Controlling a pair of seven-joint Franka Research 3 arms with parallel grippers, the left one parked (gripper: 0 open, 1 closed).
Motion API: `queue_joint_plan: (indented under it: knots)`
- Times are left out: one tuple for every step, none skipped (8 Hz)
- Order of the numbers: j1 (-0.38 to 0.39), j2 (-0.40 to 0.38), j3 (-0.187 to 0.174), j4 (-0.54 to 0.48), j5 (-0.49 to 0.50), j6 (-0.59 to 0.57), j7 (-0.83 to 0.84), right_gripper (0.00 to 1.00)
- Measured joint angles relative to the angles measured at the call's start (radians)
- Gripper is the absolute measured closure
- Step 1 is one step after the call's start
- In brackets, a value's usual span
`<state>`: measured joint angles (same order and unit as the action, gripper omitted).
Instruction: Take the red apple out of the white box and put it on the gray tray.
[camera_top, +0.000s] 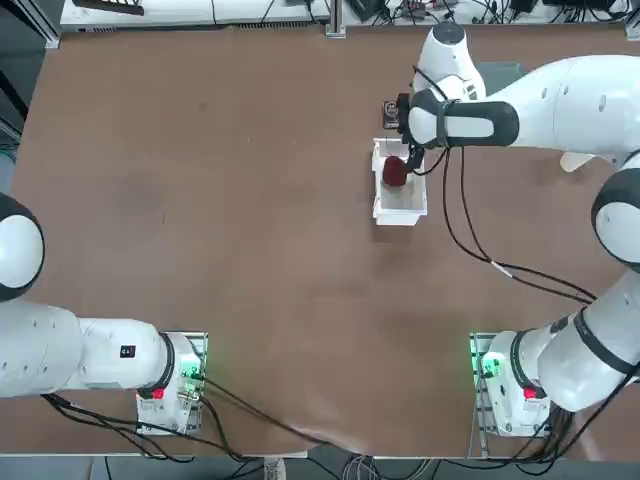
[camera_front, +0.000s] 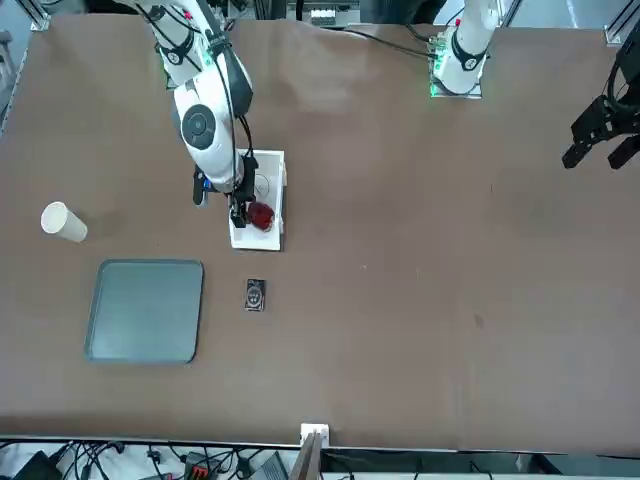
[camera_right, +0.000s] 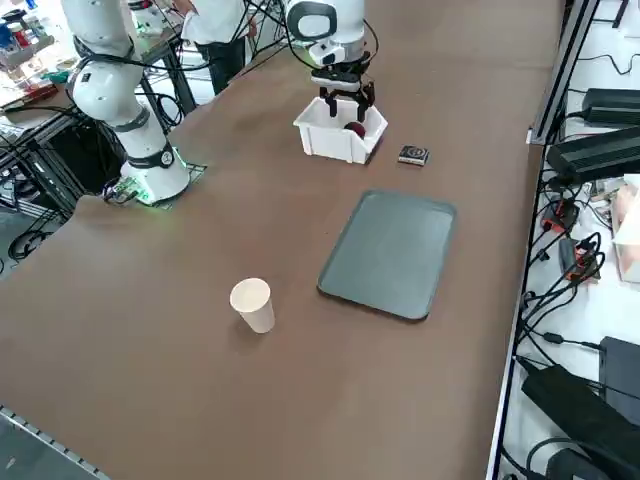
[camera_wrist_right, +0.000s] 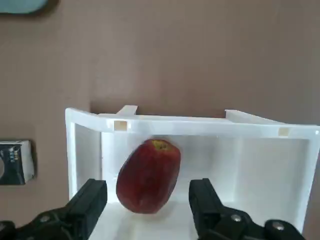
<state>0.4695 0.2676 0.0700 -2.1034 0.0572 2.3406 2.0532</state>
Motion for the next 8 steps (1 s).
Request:
queue_joint_plan:
  knots:
    - [0.002, 0.007, 0.000, 0.000, 0.000, 0.006, 0.004, 0.00]
    - [0.006, 0.014, -0.001, 0.000, 0.000, 0.012, 0.011, 0.00]
    - [0.013, 0.021, 0.000, 0.000, 0.000, 0.016, 0.018, 0.00]
    - [0.016, 0.026, -0.001, 0.000, 0.000, 0.018, 0.025, 0.00]
    - [0.016, 0.028, -0.002, 0.000, 0.000, 0.019, 0.036, 0.00]
    - [0.016, 0.028, -0.004, 0.000, 0.000, 0.021, 0.053, 0.00]
    - [0.016, 0.028, -0.005, 0.000, 0.000, 0.023, 0.071, 0.00]
    - [0.016, 0.032, -0.007, 0.000, 0.000, 0.026, 0.096, 0.00]
